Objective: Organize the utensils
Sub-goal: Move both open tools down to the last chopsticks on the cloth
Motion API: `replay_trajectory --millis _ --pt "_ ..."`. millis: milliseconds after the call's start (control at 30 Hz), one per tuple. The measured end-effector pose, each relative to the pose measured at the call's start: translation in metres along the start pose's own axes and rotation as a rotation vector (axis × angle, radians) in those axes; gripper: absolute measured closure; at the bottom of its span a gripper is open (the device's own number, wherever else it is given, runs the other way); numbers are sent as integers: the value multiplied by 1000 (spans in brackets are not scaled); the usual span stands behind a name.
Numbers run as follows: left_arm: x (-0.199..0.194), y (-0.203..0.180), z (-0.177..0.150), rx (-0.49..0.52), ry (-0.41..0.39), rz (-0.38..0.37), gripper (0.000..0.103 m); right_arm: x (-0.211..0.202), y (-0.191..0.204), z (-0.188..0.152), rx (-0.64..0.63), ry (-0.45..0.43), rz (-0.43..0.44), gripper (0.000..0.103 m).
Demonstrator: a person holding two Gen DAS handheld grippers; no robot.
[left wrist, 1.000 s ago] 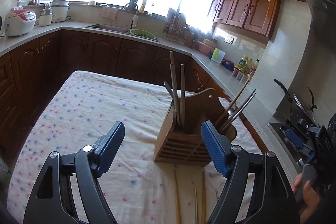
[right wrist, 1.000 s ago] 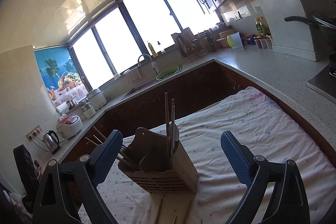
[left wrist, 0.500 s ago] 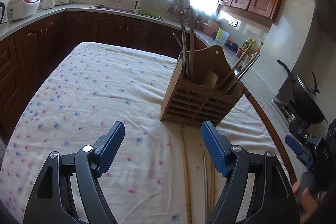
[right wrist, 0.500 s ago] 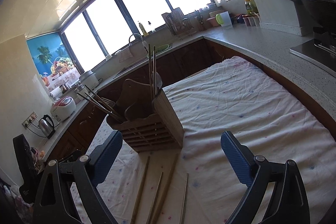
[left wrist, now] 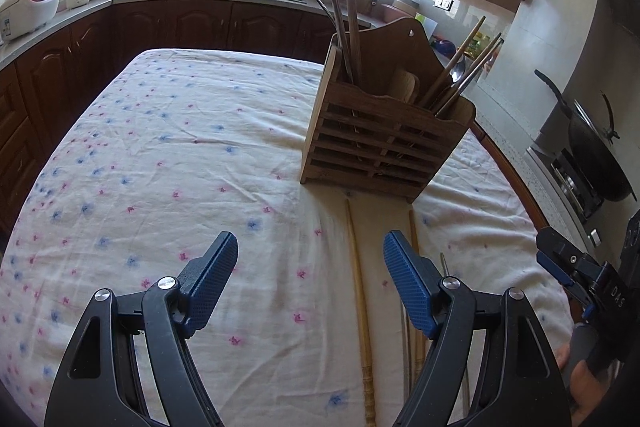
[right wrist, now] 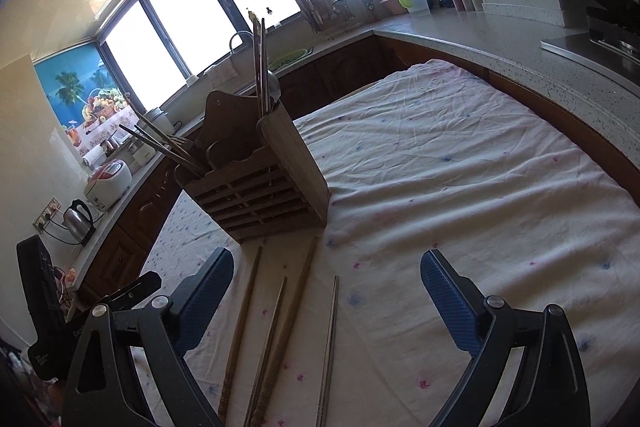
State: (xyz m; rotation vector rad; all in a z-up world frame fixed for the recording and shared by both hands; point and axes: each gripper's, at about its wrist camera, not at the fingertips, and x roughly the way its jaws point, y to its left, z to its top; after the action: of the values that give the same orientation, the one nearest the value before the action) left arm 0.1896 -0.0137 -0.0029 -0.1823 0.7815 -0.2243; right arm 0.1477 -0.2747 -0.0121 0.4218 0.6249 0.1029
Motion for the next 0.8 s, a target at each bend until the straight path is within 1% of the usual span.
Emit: replay_trajectory --millis 167,233,300,333,367,400,433,500,600,733,767,800 --pt "20 -8 0 29 50 13 26 17 3 0 -35 42 -19 8" --pt "27 -10 1 32 66 12 26 29 5 -1 -52 69 -26 12" --pt "34 -11 2 40 79 13 28 43 6 -2 -57 104 -30 31" --pt "37 -11 3 45 86 14 32 51 6 -3 -55 128 -30 36" --pt "39 -11 3 47 94 15 37 58 6 -3 -51 149 -27 45" --pt "42 -10 4 46 101 16 38 65 8 -3 -50 166 -25 52" --pt "43 -9 4 43 107 16 41 72 9 -3 -56 180 -27 54" --pt "46 -6 4 38 116 15 42 84 13 -2 -68 205 -28 63" --pt "50 -5 5 39 126 12 43 101 22 -2 -96 239 -26 65" --pt "55 -10 8 59 135 1 43 126 34 -7 -153 295 -53 72" --pt "56 -12 9 67 137 -1 44 129 36 -8 -176 296 -65 75" --pt "58 -14 10 75 139 -4 44 130 39 -9 -204 291 -85 80"
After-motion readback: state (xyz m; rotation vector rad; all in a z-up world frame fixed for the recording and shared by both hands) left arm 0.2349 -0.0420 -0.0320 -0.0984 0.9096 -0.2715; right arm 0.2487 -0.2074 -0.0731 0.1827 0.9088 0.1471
